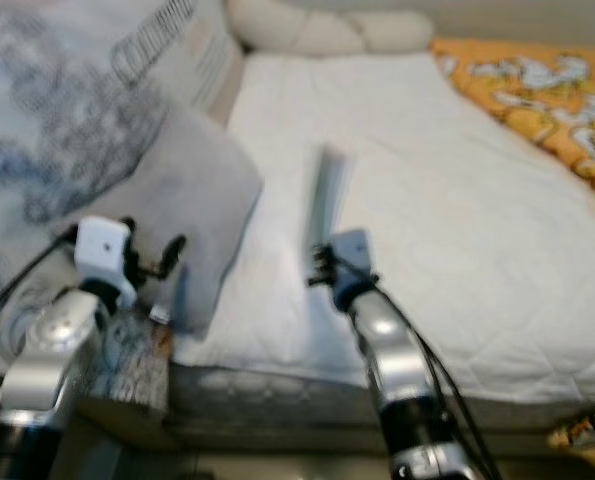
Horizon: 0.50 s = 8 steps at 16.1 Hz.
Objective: Clean up the room
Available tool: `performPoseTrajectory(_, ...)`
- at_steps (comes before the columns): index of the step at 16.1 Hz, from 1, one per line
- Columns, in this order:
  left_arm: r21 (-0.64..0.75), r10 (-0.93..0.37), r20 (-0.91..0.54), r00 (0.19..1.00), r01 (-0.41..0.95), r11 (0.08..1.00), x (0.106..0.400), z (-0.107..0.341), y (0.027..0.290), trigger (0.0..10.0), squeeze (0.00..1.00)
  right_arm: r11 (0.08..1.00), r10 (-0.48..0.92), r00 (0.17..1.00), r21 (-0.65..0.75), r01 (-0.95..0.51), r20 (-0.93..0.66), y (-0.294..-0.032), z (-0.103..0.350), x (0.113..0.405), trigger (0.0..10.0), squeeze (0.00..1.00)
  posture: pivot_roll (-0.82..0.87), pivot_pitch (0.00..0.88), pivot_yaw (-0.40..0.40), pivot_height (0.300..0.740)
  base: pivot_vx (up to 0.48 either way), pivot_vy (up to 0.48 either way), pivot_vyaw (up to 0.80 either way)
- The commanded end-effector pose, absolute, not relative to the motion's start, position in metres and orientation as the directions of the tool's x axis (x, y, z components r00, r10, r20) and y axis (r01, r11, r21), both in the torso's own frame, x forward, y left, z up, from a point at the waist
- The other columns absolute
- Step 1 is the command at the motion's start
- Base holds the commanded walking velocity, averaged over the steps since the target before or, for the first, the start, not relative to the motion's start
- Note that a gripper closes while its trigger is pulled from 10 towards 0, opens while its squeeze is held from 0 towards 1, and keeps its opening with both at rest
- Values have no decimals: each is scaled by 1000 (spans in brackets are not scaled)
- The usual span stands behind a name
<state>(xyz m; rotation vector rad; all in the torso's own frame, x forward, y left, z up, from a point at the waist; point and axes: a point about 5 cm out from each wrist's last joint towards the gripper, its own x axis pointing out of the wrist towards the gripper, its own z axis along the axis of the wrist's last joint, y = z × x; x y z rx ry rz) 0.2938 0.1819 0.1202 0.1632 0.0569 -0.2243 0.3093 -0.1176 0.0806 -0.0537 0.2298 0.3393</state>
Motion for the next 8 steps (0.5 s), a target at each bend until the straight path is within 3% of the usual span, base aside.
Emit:
performPoseTrajectory(1, 145, -247, -66, 967, 254, 956, 294, 122, 175, 10000, 310, 946, 310, 932, -38, -322, -185, -123, 92, 315, 10000, 0, 141, 0, 25, 740, 315, 0, 0)
performPoseTrajectory(8, 143, -252, -66, 966, 259, 955, 294, 122, 175, 10000, 310, 947, 307, 933, -36, -319, -188, -123, 92, 315, 10000, 0, 141, 0, 27, 740, 317, 0, 0)
